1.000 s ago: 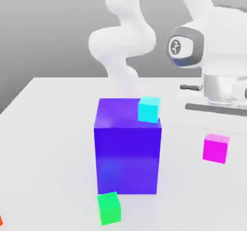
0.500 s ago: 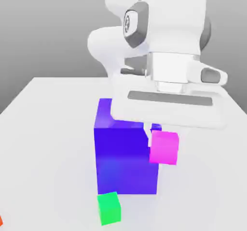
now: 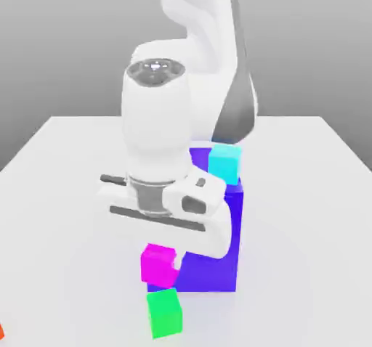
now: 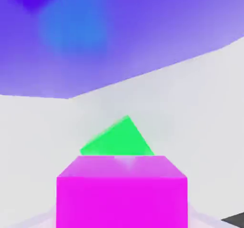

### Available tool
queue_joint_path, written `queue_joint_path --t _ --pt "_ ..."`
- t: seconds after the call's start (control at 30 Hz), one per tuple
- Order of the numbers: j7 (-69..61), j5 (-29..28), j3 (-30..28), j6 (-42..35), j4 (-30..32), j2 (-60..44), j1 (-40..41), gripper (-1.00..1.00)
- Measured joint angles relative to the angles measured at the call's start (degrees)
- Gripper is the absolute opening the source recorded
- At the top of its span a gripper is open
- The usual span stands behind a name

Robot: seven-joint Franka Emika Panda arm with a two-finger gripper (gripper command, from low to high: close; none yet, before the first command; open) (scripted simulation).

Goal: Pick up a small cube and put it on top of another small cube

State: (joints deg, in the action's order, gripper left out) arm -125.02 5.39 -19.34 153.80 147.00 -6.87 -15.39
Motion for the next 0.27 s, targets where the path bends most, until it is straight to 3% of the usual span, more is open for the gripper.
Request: queue_joint_path --t 0.17,0.2,0.27 --pt "-4.0 5.5 3.0 5.6 -0.4 -6.7 1.9 -1.00" --pt "-4.5 6.2 3.5 6.3 -0.5 -7.5 2.2 1.00" --pt "-4.5 6.2 3.5 6.3 -0.5 -7.5 2.2 1.00"
